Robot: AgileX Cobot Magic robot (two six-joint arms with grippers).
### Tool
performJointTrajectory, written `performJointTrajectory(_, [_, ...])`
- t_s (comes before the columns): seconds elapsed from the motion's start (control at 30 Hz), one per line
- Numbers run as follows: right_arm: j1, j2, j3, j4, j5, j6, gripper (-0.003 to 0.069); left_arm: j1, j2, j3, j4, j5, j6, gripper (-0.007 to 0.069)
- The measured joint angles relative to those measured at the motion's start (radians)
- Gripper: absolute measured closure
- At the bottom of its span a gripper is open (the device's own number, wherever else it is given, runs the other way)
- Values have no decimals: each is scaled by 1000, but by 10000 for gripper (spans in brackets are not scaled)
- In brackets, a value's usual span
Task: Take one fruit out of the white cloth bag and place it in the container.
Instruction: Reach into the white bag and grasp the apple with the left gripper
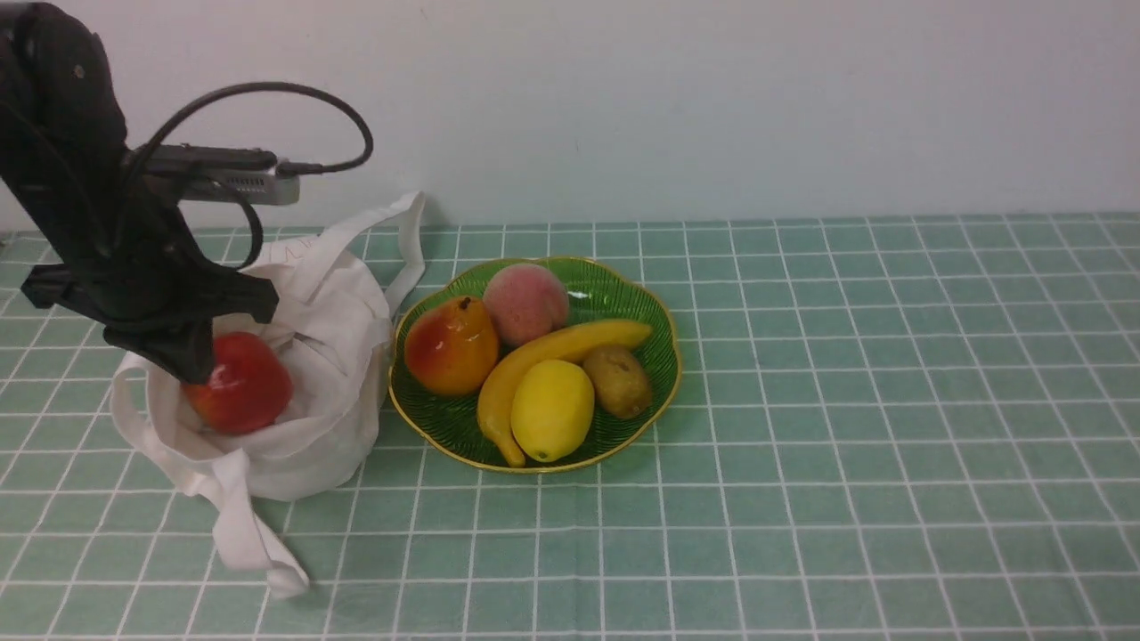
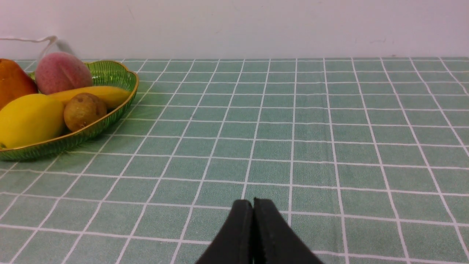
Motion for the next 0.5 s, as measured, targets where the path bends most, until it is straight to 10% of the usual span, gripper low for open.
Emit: performJointTrajectory(0.5, [0,0,0,0,0,0,671,-15,175,-154,-40,30,189,522])
